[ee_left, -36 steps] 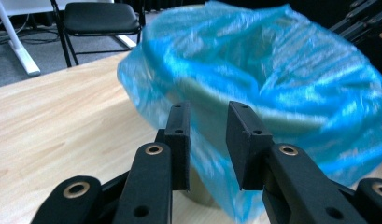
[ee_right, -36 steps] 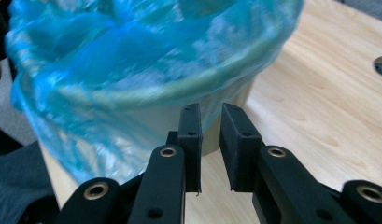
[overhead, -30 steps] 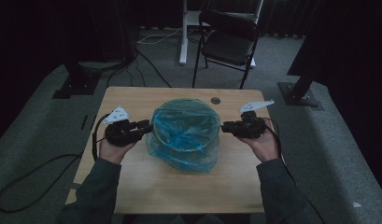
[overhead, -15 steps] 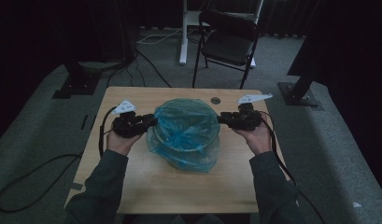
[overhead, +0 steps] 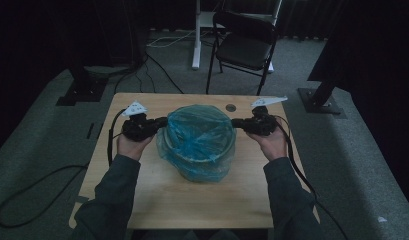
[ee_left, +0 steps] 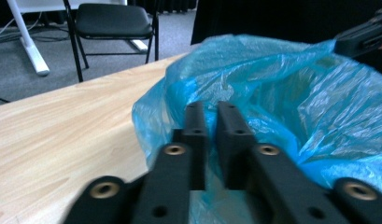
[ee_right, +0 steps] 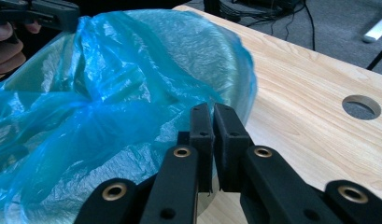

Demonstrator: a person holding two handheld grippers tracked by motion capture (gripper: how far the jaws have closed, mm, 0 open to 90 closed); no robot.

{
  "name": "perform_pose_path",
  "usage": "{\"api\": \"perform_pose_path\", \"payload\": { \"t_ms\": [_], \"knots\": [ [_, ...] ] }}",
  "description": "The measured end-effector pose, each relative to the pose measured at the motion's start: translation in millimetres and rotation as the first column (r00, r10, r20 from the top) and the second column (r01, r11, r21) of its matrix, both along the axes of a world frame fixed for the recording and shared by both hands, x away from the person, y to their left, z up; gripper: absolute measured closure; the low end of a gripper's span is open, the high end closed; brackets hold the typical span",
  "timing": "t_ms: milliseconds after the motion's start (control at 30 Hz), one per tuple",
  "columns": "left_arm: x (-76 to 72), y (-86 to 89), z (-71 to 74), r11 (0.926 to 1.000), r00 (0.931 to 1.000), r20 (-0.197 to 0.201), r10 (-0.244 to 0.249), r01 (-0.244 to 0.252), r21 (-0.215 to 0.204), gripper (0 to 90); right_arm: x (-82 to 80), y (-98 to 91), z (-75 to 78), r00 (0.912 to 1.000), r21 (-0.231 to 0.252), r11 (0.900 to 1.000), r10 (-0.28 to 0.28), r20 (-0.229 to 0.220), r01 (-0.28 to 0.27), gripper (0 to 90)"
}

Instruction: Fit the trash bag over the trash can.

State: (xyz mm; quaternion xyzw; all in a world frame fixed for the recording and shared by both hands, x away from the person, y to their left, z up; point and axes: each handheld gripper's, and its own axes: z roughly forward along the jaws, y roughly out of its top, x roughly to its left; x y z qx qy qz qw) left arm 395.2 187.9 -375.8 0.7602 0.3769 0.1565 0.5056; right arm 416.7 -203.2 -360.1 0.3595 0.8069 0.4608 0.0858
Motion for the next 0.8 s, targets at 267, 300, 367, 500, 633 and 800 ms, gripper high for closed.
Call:
{"api": "perform_pose_path", "payload": {
  "t_ms": [267,300,367,500,633,800],
  "knots": [
    [15.6,-5.7,-0.3,0.9999,0.9999,0.008,0.015,-0.015,0.003,89.6,9.3,2.0,-2.9,0.9994,-0.021,0.9992,-0.033,-0.006,0.033,89.7],
    [18.2,-6.3,-0.6,0.9998,0.9998,0.007,0.019,-0.019,-0.001,89.6,10.5,2.3,-3.6,0.9992,-0.029,0.9988,-0.039,-0.005,0.039,89.7],
    [23.4,-7.7,-0.9,0.9997,0.9997,0.005,0.026,-0.026,0.001,89.7,12.7,2.5,-5.0,0.9989,-0.032,0.9984,-0.047,-0.008,0.046,89.8],
    [31.3,-9.2,-3.5,0.9990,0.9992,-0.006,0.040,-0.040,-0.020,89.7,16.9,2.4,-7.9,0.9976,-0.036,0.9971,-0.067,-0.018,0.067,89.7],
    [37.1,-9.9,-6.2,0.9984,0.9985,-0.019,0.052,-0.052,-0.021,89.7,19.5,2.1,-11.6,0.9967,-0.046,0.9960,-0.077,-0.025,0.076,89.8],
    [42.4,-11.2,-11.4,0.9982,0.9976,-0.039,0.057,-0.058,-0.018,89.6,21.1,1.6,-17.0,0.9956,-0.054,0.9951,-0.085,-0.039,0.083,89.8]
  ]
}}
